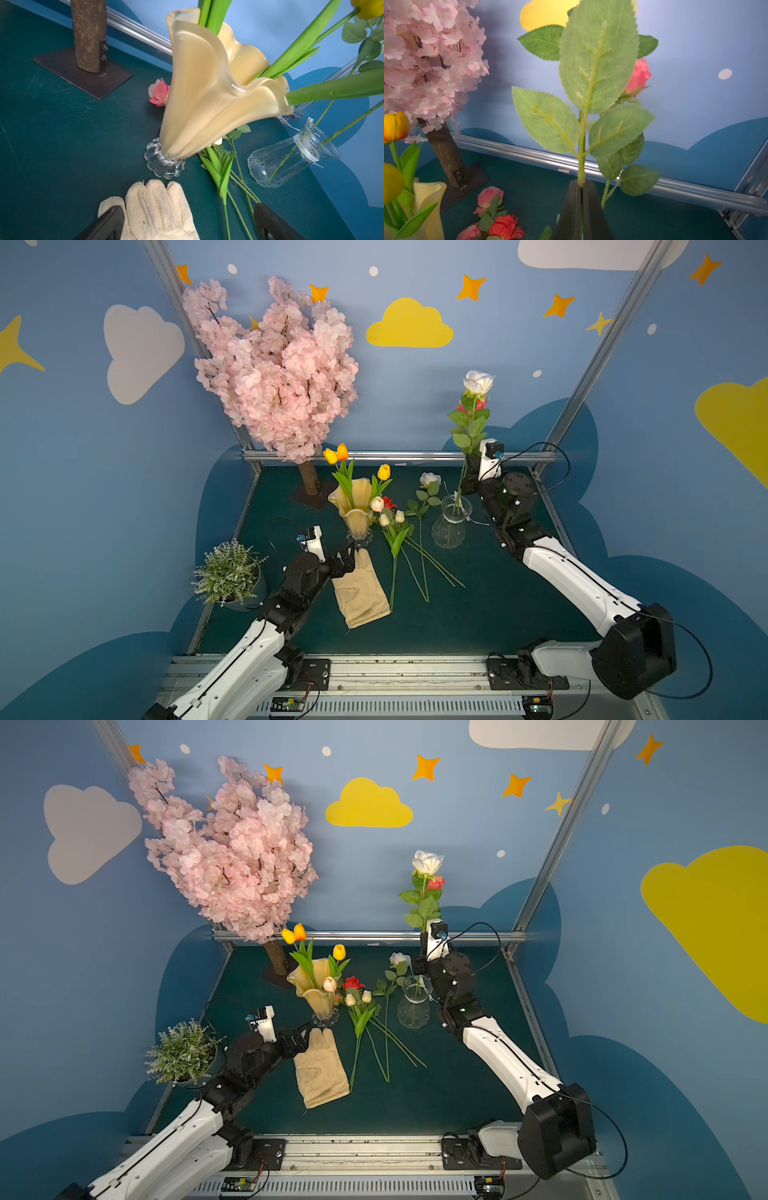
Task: Arrange the flowers in different vases according to their variety
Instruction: Insert the flower into the vase.
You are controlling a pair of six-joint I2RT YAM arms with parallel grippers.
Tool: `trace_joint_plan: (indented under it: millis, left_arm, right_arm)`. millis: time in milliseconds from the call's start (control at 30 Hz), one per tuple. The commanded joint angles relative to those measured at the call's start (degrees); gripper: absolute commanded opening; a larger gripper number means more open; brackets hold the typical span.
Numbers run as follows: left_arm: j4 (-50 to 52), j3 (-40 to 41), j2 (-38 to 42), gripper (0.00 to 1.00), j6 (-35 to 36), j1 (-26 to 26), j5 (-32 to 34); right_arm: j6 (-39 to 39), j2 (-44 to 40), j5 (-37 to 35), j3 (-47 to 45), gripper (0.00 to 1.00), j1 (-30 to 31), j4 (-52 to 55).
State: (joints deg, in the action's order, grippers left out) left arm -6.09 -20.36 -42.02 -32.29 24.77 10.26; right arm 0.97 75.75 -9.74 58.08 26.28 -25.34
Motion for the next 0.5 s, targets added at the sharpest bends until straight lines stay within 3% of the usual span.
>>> trace_joint_plan:
  millis: [0, 233, 267, 367, 467]
  left_arm:
    - [-1.43, -0.09, 0.19, 1.0, 1.36, 0.24, -0.65]
    - [-2.09, -0.25, -0.51, 1.0, 2.23, 0.65, -1.63]
    - [-2.17, -0.21, -0.52, 1.0, 2.41, 0.71, -1.76]
    - [-2.39, -0.42, -1.12, 1.0, 2.73, 1.08, -2.13]
    - [-2.7, -0.73, -1.91, 1.0, 3.45, 1.69, -2.72]
  right_arm:
    - [-4.02, 0.32, 1.85, -3.67, 0.0, -0.21, -3.7]
    - [-8.02, -0.67, 2.37, -10.44, 0.0, -0.22, -4.48]
    - [-8.25, -1.18, 2.46, -10.73, 0.09, -0.18, -3.7]
    - [-9.69, -3.56, 2.59, -10.17, 0.2, -0.22, 1.72]
    - [-10.98, -6.92, 3.94, -8.87, 0.25, -0.26, 9.45]
